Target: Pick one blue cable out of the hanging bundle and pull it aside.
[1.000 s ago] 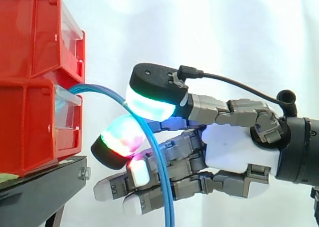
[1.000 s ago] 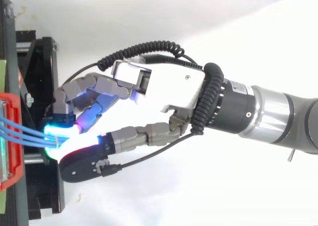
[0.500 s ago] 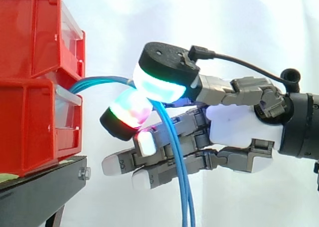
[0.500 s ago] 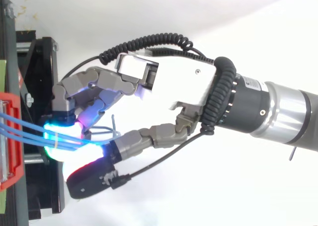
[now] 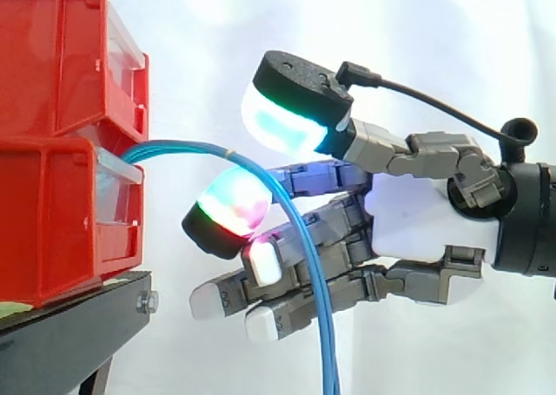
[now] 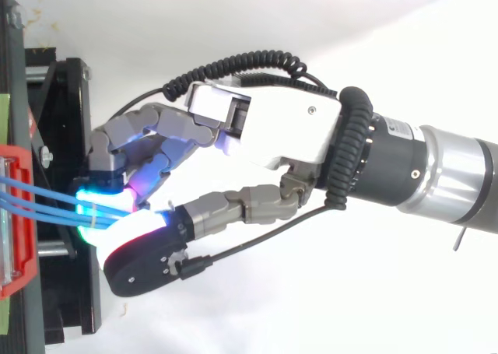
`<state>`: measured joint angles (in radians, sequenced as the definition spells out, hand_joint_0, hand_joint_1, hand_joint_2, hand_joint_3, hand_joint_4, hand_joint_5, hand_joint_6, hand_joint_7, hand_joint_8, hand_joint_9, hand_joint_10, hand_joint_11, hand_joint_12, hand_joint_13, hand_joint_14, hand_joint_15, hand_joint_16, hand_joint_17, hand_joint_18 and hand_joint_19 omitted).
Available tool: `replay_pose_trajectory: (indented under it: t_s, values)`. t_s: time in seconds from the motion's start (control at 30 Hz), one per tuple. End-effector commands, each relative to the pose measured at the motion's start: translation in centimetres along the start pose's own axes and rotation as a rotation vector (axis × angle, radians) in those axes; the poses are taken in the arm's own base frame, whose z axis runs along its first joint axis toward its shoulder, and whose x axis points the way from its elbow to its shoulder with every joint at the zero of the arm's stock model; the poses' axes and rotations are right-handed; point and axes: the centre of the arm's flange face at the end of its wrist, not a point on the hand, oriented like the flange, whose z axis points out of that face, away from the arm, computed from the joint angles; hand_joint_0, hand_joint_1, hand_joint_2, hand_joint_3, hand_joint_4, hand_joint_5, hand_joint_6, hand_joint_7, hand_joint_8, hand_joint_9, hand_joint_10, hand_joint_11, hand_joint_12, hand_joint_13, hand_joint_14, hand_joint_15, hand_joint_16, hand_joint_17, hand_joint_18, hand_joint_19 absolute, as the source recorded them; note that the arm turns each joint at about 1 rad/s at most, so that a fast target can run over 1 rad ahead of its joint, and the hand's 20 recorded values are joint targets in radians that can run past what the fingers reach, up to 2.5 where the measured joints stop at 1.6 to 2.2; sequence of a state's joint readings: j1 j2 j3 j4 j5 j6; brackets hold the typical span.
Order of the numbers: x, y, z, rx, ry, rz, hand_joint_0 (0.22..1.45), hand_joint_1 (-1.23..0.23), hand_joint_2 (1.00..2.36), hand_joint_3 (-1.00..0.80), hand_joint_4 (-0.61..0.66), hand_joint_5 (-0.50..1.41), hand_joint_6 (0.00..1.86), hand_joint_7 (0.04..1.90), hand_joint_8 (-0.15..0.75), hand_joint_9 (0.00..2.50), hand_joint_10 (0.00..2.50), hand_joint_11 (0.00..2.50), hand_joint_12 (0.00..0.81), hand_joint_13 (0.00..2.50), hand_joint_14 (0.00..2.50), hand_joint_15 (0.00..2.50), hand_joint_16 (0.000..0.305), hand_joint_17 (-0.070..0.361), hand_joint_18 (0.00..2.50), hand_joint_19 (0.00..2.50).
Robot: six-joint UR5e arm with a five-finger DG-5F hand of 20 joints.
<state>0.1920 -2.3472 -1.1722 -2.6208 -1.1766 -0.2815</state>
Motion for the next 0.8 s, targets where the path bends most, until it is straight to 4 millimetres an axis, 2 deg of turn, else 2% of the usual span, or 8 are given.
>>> replay_pose_trajectory:
  t_s: [0.0, 0.07, 0.23, 0.33, 0.53, 0.63, 0.73, 0.77]
  values:
    - [-0.03, -0.06, -0.07, 0.007, 0.002, 0.004, 0.55, -0.54, 1.01, -0.42, 0.24, -0.15, 0.88, 1.2, 0.328, 1.0, 0.02, 0.72, 0.363, 0.64, 0.01, 0.28, 0.054, 0.121, 0.71, 0.41]
    - [-0.03, -0.06, -0.07, 0.007, 0.002, 0.007, 0.56, -0.64, 1.02, -0.24, 0.24, -0.15, 0.88, 1.25, 0.331, 1.0, 0.02, 0.73, 0.363, 0.64, 0.01, 0.27, 0.053, 0.12, 0.71, 0.4]
    - [-0.13, -0.09, -0.05, 0.007, 0.002, 0.021, 0.6, -0.77, 1.02, -0.14, 0.18, -0.16, 0.9, 1.31, 0.323, 0.97, 0.02, 0.74, 0.36, 0.64, 0.01, 0.28, 0.052, 0.117, 0.73, 0.39]
    - [-0.13, -0.1, -0.06, 0.008, 0.002, 0.026, 0.66, -0.83, 1.02, -0.2, 0.12, -0.17, 0.92, 1.29, 0.315, 0.96, 0.02, 0.74, 0.357, 0.66, 0.01, 0.27, 0.051, 0.114, 0.76, 0.36]
    - [-0.38, 0.26, -0.08, 0.009, 0.001, 0.026, 0.76, -0.87, 1.0, -0.5, 0.08, -0.16, 0.92, 1.48, 0.305, 0.99, 0.02, 0.75, 0.348, 0.69, 0.01, 0.26, 0.049, 0.111, 0.8, 0.34]
    - [-0.52, 0.55, -0.22, 0.018, 0.003, 0.022, 0.76, -0.89, 1.0, -0.5, 0.08, -0.16, 0.92, 1.52, 0.301, 0.99, 0.02, 0.74, 0.346, 0.7, 0.01, 0.27, 0.049, 0.11, 0.81, 0.33]
    - [-0.83, 0.49, -0.4, 0.038, 0.007, 0.013, 0.69, -0.93, 1.0, -0.5, 0.12, -0.15, 0.93, 1.42, 0.297, 1.02, 0.02, 0.76, 0.337, 0.71, 0.01, 0.29, 0.048, 0.108, 0.81, 0.35]
    - [-0.84, 0.43, -0.46, 0.043, 0.008, 0.011, 0.62, -0.94, 1.0, -0.5, 0.13, -0.14, 0.93, 1.29, 0.298, 1.03, 0.02, 0.76, 0.335, 0.72, 0.01, 0.31, 0.048, 0.107, 0.81, 0.37]
